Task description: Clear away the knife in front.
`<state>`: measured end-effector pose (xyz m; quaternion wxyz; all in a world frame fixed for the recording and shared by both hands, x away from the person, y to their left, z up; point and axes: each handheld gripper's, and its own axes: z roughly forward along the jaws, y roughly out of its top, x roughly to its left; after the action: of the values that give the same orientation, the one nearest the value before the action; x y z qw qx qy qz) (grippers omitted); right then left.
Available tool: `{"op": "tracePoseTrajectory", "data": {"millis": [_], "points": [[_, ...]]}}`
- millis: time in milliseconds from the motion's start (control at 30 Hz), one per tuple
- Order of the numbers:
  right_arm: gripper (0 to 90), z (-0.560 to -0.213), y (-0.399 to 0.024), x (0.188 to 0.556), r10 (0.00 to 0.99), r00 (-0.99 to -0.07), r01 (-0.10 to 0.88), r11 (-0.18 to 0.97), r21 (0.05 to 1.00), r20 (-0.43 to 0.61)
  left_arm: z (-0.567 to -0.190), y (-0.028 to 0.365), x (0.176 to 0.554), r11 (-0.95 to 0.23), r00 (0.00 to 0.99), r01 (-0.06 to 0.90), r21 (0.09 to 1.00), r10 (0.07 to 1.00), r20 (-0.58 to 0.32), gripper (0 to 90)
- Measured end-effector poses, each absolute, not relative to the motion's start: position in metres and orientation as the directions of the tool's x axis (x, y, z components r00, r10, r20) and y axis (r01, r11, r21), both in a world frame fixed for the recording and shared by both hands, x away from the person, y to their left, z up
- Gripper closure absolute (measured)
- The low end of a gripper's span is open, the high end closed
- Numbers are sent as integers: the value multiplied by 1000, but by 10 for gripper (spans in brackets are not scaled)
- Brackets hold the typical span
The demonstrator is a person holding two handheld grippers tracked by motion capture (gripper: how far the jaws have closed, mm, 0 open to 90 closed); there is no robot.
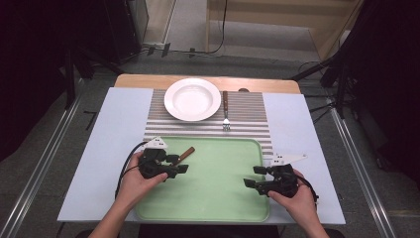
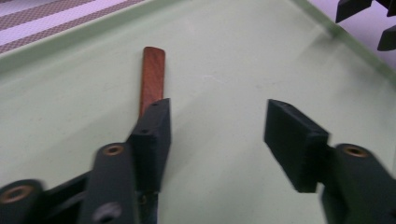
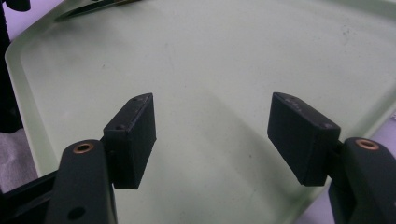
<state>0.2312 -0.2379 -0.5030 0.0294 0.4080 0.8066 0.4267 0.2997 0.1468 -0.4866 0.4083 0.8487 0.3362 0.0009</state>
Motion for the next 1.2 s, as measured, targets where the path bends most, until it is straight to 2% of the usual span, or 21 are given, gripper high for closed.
{"op": "tracePoseTrajectory", "data": {"millis": [100, 233, 300, 467, 600, 1200], "points": [[316, -503, -239, 230, 687, -664, 632, 302, 714, 296, -487, 142, 300, -474, 792, 550, 687, 556, -251, 564], [316, -503, -240, 229, 691, -659, 634, 298, 713, 297, -492, 139, 302, -523, 817, 532, 666, 524, -241, 800], [316, -503, -240, 229, 691, -660, 633, 300, 713, 295, -494, 139, 304, -535, 815, 538, 651, 527, -241, 882], [315, -503, -240, 228, 690, -660, 634, 300, 713, 296, -500, 141, 308, -552, 803, 559, 618, 546, -238, 897], [316, -503, -241, 228, 691, -659, 634, 300, 713, 296, -503, 144, 309, -547, 797, 553, 628, 567, -208, 894], [315, -503, -241, 228, 691, -658, 636, 298, 712, 299, -503, 161, 315, -498, 751, 612, 614, 611, -252, 895]]}}
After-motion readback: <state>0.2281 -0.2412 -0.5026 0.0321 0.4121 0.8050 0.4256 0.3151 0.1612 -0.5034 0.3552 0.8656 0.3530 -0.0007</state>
